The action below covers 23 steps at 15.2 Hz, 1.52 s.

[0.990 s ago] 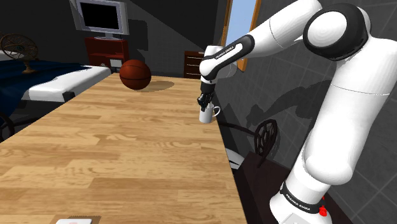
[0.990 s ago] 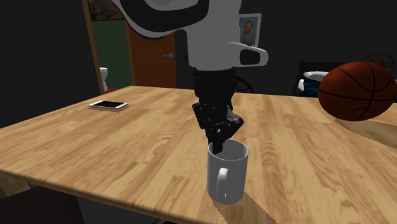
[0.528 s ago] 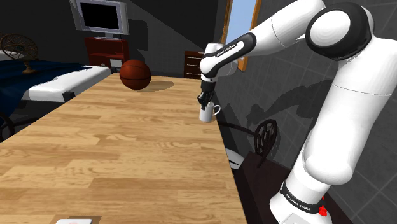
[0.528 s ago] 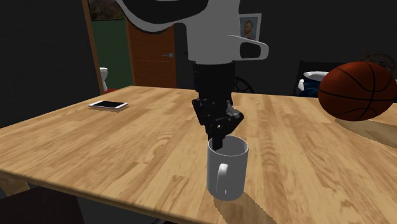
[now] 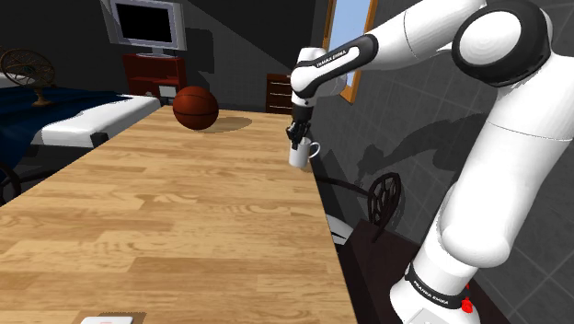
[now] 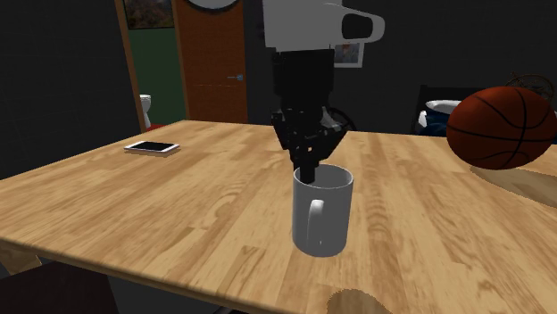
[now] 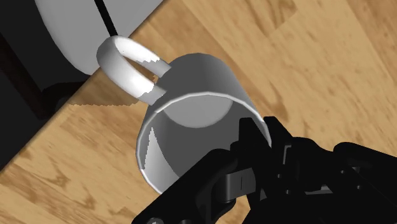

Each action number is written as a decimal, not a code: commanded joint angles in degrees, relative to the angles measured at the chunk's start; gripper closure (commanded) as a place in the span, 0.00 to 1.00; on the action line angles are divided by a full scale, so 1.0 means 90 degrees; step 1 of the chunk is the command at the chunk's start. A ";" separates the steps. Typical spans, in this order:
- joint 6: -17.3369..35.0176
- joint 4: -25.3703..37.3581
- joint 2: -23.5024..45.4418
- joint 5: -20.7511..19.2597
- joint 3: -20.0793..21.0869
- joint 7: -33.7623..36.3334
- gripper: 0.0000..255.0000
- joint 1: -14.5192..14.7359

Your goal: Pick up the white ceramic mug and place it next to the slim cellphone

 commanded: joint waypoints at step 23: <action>-0.1945 0.1523 -0.0432 -0.0123 0.0023 0.0106 1.00 0.0019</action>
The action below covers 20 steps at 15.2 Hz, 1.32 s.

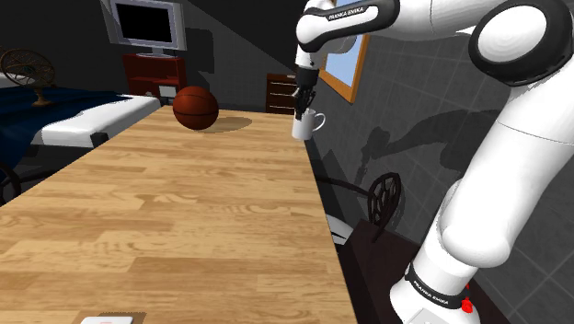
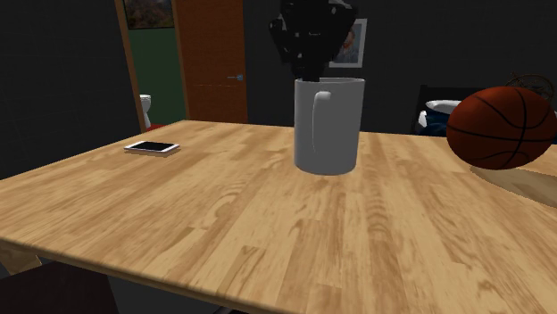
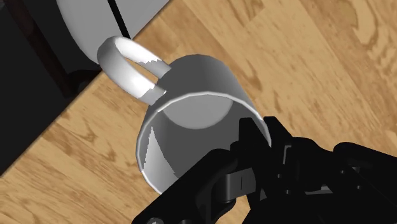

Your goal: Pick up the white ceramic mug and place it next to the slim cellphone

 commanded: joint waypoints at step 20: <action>0.0006 -0.2099 -0.2078 0.0040 0.1889 0.3013 1.00 0.1158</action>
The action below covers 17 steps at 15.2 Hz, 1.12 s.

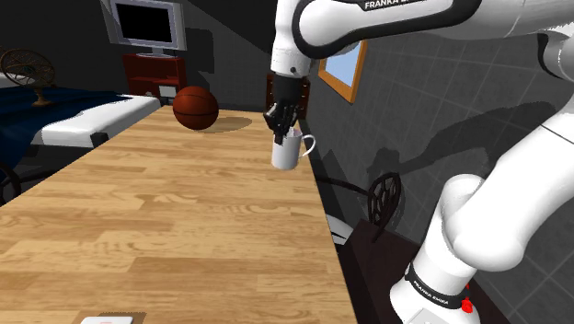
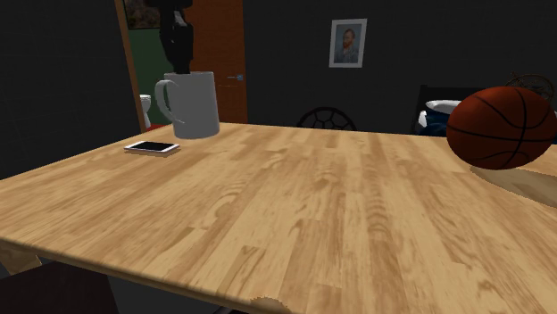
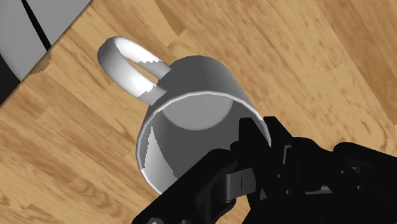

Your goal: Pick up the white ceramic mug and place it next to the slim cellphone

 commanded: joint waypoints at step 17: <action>-0.0146 0.0349 0.0165 0.0493 0.2043 0.2858 1.00 0.1007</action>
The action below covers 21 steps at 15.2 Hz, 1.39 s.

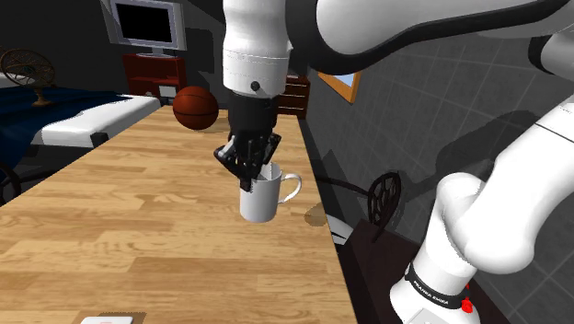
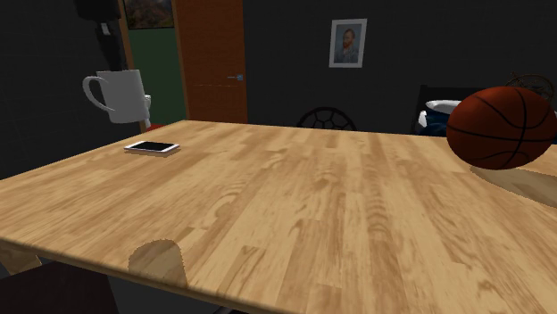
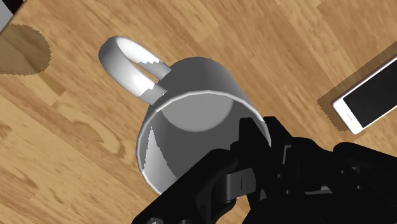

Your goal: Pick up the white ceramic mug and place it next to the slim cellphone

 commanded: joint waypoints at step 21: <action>0.0555 0.1009 0.1716 -0.0593 0.1602 0.2518 1.00 0.0652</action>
